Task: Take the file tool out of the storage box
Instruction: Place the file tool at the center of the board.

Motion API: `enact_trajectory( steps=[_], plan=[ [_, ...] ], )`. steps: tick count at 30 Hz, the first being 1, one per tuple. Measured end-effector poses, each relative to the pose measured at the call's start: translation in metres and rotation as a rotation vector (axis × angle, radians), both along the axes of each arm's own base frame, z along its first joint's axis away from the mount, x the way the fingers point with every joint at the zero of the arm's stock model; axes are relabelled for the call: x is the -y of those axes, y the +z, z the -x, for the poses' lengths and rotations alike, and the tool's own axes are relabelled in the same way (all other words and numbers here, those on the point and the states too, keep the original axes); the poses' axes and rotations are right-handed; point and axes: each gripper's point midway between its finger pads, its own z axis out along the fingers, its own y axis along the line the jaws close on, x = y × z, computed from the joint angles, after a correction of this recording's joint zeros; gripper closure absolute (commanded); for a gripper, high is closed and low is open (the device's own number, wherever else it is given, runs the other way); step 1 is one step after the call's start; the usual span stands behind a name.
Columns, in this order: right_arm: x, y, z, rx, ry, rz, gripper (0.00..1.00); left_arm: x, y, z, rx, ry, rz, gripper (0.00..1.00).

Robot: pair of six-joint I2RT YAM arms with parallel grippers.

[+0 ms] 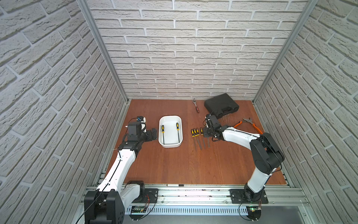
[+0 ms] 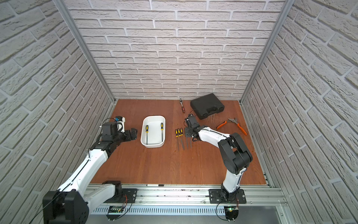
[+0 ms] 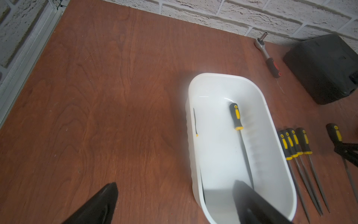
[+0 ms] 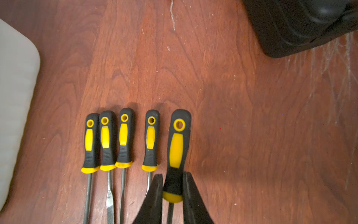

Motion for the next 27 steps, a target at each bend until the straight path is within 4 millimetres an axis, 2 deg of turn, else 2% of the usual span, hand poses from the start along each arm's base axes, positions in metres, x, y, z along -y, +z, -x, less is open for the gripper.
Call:
enact_trajectory(
  steps=[4,7,17,27],
  plan=[
    [0.001,-0.02,0.0,-0.039,0.001,0.02,0.98,0.0,0.0,0.0,0.0,-0.001,0.0,0.02],
    [0.001,-0.027,-0.001,-0.053,0.003,0.028,0.98,0.0,0.0,0.0,0.0,-0.001,0.0,0.01],
    [-0.001,-0.029,-0.005,-0.053,0.008,0.03,0.97,0.0,0.0,0.0,0.001,0.0,0.001,0.02],
    [-0.003,-0.025,-0.008,-0.045,0.007,0.027,0.86,0.0,0.0,-0.001,0.001,0.0,0.001,0.02]
  ],
)
